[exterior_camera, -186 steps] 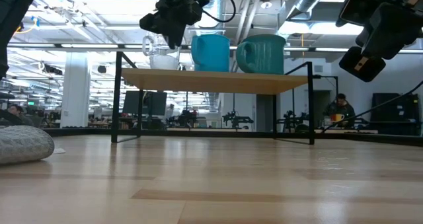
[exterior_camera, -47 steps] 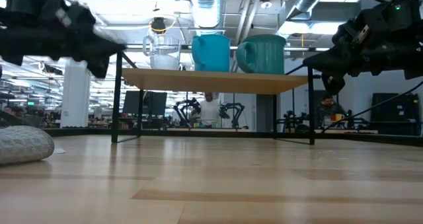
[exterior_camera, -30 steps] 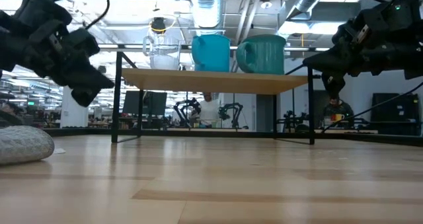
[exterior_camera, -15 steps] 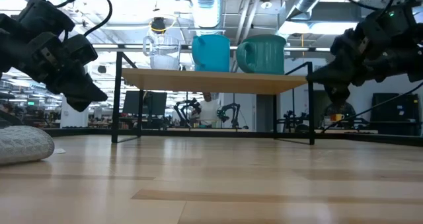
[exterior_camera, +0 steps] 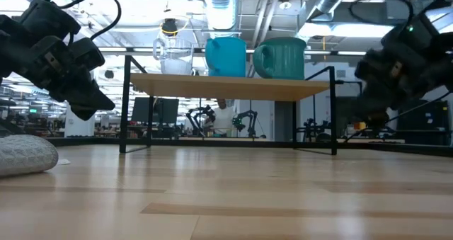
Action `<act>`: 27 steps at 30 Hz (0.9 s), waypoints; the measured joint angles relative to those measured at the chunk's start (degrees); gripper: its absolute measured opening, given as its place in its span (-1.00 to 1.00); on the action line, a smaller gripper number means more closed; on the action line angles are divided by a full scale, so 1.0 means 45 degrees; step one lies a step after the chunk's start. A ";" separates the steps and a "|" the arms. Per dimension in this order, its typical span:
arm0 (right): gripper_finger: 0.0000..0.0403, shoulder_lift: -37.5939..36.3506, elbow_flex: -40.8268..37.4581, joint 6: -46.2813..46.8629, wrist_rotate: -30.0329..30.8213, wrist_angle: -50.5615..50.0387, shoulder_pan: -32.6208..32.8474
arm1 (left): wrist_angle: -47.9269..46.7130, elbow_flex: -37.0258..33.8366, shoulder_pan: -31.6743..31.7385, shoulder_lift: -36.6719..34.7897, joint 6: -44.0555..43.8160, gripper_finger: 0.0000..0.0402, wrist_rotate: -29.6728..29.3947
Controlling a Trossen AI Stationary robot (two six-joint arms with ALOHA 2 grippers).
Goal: Stack small to large cups/mugs on shelf
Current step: Return to Home Position
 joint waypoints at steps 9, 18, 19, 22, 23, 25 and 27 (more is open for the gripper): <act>-0.94 0.0000 0.0000 0.0001 -0.0005 -0.2737 0.0000 | 0.0000 0.0000 -0.0002 0.0000 -0.1159 -1.00 0.0000; -0.94 0.0024 0.0000 -0.0362 -0.0031 -0.3235 0.0010 | 0.0000 0.0000 -0.0002 0.0000 -0.1154 -1.00 -0.0005; -0.94 0.0018 0.0000 -0.0515 -0.0021 -0.3235 0.0002 | 0.0000 0.0000 0.0000 0.0000 -0.1137 -1.00 -0.0005; -0.94 -0.0010 0.0000 -0.0676 -0.0016 -0.3235 0.0000 | 0.0000 0.0000 0.0002 0.0000 -0.1097 -1.00 -0.0005; -0.94 -0.0010 0.0000 -0.0730 -0.0005 -0.3233 0.0000 | 0.0000 0.0000 -0.0001 0.0000 -0.1114 -1.00 -0.0005; -0.94 -0.0010 0.0000 -0.0918 0.0005 -0.3234 0.0005 | 0.0000 0.0000 -0.0002 0.0000 -0.1159 -1.00 -0.0005; -0.94 -0.0010 0.0000 -0.0989 0.0032 -0.3230 0.0000 | 0.0000 0.0000 -0.0002 0.0000 -0.1149 -1.00 -0.0006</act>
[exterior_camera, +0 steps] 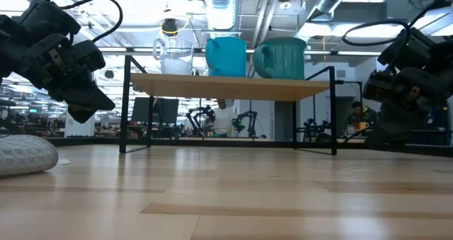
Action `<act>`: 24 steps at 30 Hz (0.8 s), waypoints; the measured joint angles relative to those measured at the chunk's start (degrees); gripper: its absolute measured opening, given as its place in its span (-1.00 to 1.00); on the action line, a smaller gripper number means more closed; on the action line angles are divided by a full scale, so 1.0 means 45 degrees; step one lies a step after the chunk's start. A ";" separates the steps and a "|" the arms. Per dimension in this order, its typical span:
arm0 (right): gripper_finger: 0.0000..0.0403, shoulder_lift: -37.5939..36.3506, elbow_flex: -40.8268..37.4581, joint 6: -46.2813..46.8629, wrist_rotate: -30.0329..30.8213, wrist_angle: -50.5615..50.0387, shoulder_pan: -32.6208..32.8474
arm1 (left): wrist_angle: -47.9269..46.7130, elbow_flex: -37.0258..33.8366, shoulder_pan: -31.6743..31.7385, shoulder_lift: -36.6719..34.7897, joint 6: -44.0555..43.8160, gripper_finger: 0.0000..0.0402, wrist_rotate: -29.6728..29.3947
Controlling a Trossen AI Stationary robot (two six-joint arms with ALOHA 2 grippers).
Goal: Stack small to large cups/mugs on shelf
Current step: Return to Home Position
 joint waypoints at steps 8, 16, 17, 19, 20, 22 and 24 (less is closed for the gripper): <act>-0.93 0.0000 0.0000 0.0083 0.1483 -0.0005 0.0000 | 0.0000 -0.0005 0.0000 0.0000 -0.0005 -1.00 -0.0003; -0.93 0.0000 0.0000 0.0084 0.2515 -0.0005 0.0000 | 0.0000 -0.0010 0.0002 0.0000 -0.0008 -1.00 -0.0006; -0.93 0.0000 0.0000 0.0083 0.2645 -0.0005 0.0000 | 0.0002 -0.0010 0.0003 0.0000 -0.0005 -1.00 -0.0006; -0.92 0.0000 0.0000 0.0087 0.2719 -0.0005 0.0000 | 0.0003 -0.0010 0.0000 0.0000 0.0016 -1.00 -0.0008; -0.91 0.0000 0.0000 0.0087 0.2719 -0.0005 0.0000 | 0.0005 -0.0010 0.0005 0.0000 0.0019 -1.00 -0.0008; -0.90 0.0000 0.0000 0.0087 0.2692 -0.0005 0.0000 | 0.0000 -0.0010 0.0000 0.0000 -0.0005 -1.00 -0.0008; -0.89 0.0000 0.0000 0.0087 0.2692 -0.0005 0.0000 | 0.0002 -0.0010 0.0000 0.0000 -0.0003 -1.00 -0.0008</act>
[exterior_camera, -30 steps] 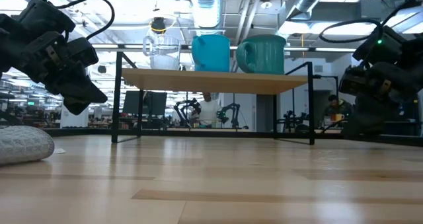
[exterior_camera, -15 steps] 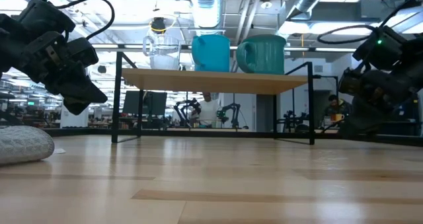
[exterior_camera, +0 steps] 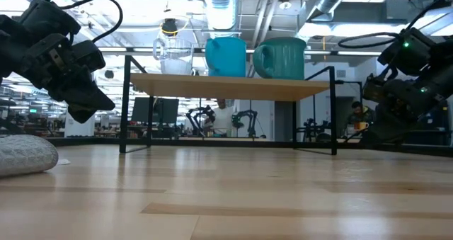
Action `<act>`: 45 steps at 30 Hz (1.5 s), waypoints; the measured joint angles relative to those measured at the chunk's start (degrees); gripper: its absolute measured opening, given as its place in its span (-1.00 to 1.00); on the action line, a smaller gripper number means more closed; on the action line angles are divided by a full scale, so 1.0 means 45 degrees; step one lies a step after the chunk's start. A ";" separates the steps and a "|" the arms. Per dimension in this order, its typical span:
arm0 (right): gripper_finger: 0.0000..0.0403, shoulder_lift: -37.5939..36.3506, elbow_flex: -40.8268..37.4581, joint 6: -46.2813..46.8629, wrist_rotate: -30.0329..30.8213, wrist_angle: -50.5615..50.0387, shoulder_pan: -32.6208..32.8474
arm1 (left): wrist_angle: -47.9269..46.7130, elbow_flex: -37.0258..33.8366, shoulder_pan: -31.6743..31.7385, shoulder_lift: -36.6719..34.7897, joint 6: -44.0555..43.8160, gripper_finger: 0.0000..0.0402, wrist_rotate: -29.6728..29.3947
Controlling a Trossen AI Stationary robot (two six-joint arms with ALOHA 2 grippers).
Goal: Stack small to large cups/mugs on shelf
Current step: Return to Home Position
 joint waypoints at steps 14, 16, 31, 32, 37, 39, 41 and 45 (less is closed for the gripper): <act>-0.88 0.0000 0.0000 0.0002 -0.0034 0.0000 0.0000 | -0.0002 -0.0005 0.0005 0.0000 0.0022 -1.00 0.0000; -0.87 0.0000 0.0000 0.0005 -0.0034 0.0000 0.0000 | -0.0002 -0.0005 0.0003 0.0000 0.0024 -1.00 0.0003; -0.86 0.0000 0.0000 0.0005 -0.0034 0.0000 0.0000 | -0.0002 -0.0005 0.0001 -0.0003 -0.0002 -1.00 0.0000; -0.86 0.0000 0.0000 0.0005 -0.0037 0.0000 0.0000 | -0.0002 -0.0005 0.0001 -0.0001 0.0004 -1.00 0.0000; -0.87 0.0000 0.0000 0.0005 -0.0034 0.0000 0.0000 | -0.0002 -0.0005 0.0000 0.0000 -0.0007 -1.00 0.0000; -0.86 0.0000 0.0000 0.0005 -0.0034 0.0000 0.0000 | -0.0002 -0.0010 0.0002 -0.0002 0.0001 -1.00 0.0000; -0.86 0.0000 0.0000 0.0005 -0.0039 0.0000 0.0000 | -0.0002 -0.0010 0.0001 -0.0001 0.0023 -1.00 0.0000; -0.86 0.0000 0.0000 0.0005 -0.0039 0.0005 0.0000 | -0.0002 -0.0010 0.0002 -0.0005 -0.0002 -1.00 0.0000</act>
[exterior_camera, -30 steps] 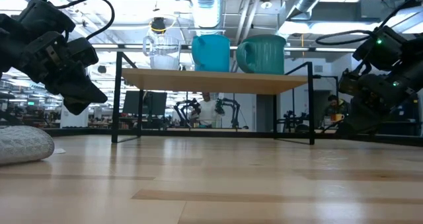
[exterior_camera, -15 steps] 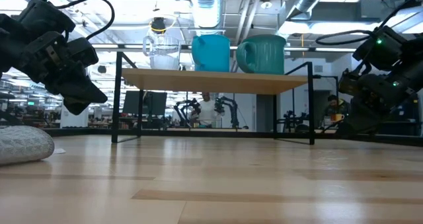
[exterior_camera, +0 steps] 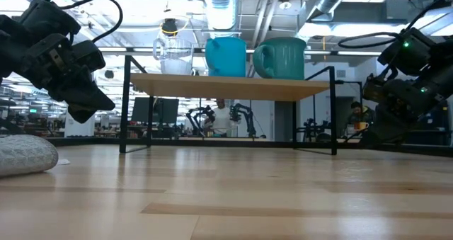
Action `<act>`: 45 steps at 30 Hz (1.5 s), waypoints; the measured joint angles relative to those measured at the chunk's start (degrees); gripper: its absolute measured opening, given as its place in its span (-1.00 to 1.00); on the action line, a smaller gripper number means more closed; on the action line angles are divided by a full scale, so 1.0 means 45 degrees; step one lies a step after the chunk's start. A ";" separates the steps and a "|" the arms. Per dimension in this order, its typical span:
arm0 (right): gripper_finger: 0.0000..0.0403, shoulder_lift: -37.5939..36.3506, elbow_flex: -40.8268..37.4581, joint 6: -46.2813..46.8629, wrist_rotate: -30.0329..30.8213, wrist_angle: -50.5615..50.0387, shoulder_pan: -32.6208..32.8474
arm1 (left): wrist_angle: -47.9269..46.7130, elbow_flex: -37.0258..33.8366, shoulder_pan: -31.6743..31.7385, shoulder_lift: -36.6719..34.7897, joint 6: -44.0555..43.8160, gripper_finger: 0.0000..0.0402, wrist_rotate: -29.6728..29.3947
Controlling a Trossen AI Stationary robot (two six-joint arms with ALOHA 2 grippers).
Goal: Stack small to large cups/mugs on shelf
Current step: Return to Home Position
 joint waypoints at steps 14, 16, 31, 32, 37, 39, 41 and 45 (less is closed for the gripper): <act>-0.86 0.0002 0.0000 0.0004 0.0005 -0.0002 0.0000 | 0.0000 0.0000 -0.0002 0.0001 0.0014 -1.00 0.0000; -0.86 0.0001 0.0000 0.0001 0.0000 -0.0005 0.0000 | 0.0000 0.0000 -0.0002 0.0005 0.0029 -1.00 0.0000; -0.86 0.0005 0.0000 0.0000 0.0003 -0.0003 0.0000 | 0.0000 0.0000 0.0002 0.0005 0.0000 -1.00 0.0000; -0.86 0.0005 0.0000 0.0004 0.0004 -0.0004 0.0000 | 0.0000 0.0000 0.0002 0.0005 0.0005 -1.00 0.0000; -0.87 0.0000 0.0000 0.0001 0.0005 0.0000 0.0000 | 0.0000 0.0000 0.0002 0.0005 0.0016 -1.00 0.0000; -0.86 0.0003 0.0000 0.0003 0.0005 -0.0002 0.0000 | -0.0003 0.0000 -0.0002 0.0002 0.0018 -1.00 0.0000; -0.86 0.0002 0.0000 0.0003 0.0000 -0.0005 0.0000 | 0.0000 0.0000 -0.0002 -0.0032 -0.0005 -1.00 0.0000; -0.86 0.0002 0.0000 0.0003 0.0002 -0.0001 0.0004 | -0.0010 0.0000 -0.0025 -0.0627 -0.0005 -1.00 -0.0006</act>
